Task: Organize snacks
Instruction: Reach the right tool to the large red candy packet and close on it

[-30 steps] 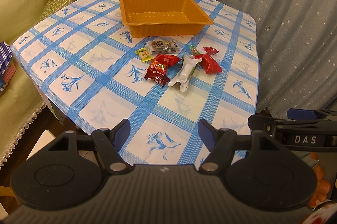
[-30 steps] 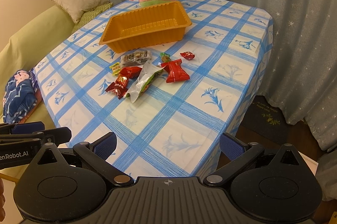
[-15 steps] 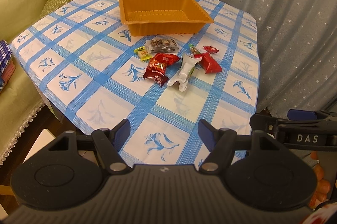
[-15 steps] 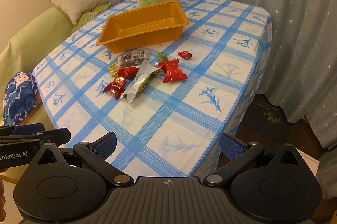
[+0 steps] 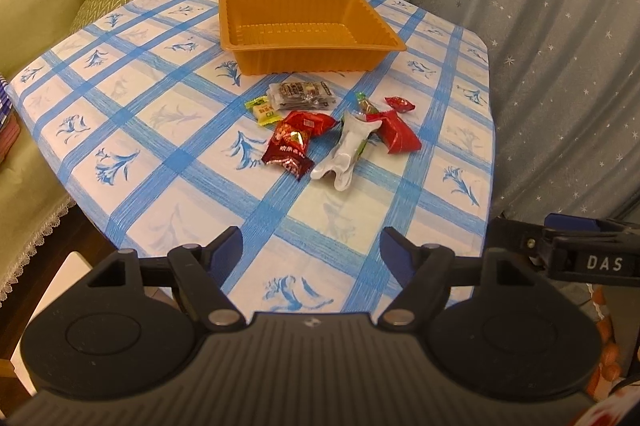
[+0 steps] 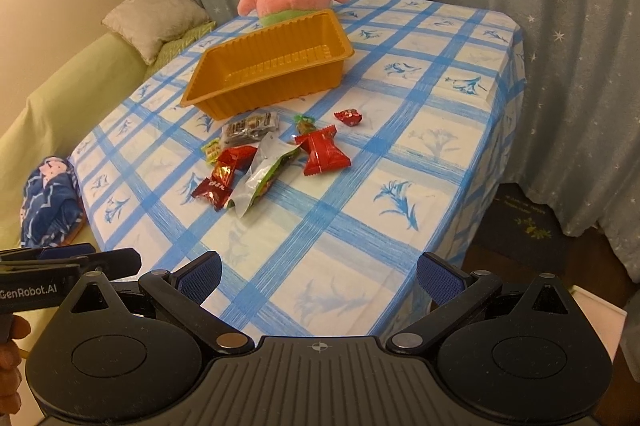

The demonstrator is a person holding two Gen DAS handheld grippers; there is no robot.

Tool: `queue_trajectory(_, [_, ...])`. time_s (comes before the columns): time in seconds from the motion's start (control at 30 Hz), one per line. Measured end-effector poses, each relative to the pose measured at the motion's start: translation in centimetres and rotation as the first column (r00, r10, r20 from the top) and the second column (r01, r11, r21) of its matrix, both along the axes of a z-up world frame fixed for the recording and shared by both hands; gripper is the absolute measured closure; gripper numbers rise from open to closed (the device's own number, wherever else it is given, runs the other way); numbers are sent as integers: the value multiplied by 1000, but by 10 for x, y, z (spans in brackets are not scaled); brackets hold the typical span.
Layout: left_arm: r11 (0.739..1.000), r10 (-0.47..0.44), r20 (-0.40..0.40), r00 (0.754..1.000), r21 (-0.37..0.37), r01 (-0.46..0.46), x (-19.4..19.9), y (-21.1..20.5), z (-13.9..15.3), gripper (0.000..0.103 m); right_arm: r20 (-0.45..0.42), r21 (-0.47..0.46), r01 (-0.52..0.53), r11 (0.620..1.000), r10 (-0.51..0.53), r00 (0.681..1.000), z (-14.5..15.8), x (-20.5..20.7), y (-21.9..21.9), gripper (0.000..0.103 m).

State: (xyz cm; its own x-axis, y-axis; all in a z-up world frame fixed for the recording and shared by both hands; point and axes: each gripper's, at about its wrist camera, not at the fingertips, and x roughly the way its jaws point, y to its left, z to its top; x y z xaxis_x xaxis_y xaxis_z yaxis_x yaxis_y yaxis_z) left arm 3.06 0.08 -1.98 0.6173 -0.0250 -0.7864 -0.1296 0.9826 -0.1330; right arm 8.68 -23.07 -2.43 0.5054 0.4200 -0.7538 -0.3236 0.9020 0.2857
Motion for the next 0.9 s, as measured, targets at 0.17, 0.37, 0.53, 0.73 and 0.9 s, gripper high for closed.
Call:
queue_trajectory(0.17, [999,35,14,999,6,-35,13,2,-3,30,1,61,21,998,-21,1000,-5,15,-10,0])
queue_trajectory(0.37, [995,94,18,995,29,-95,29,5,-8,30,39,11,-14,1000,14,999,-10,38,-10,0])
queue_trajectory(0.53, [989,142,14,990,30,-143,39,7,-12,30,53,-41,-101,994,104,993,-16,58,-6,0])
queue_trajectory(0.73, [982,188,-9,982,34,-187,50,8,-19,30,7,-22,-129,991,129,992,-30,88,-11,0])
queue_trajectory(0.9, [973,224,-19,974,54,-223,57,7,-25,30,-3,-38,-159,987,159,987,-41,109,-8,27])
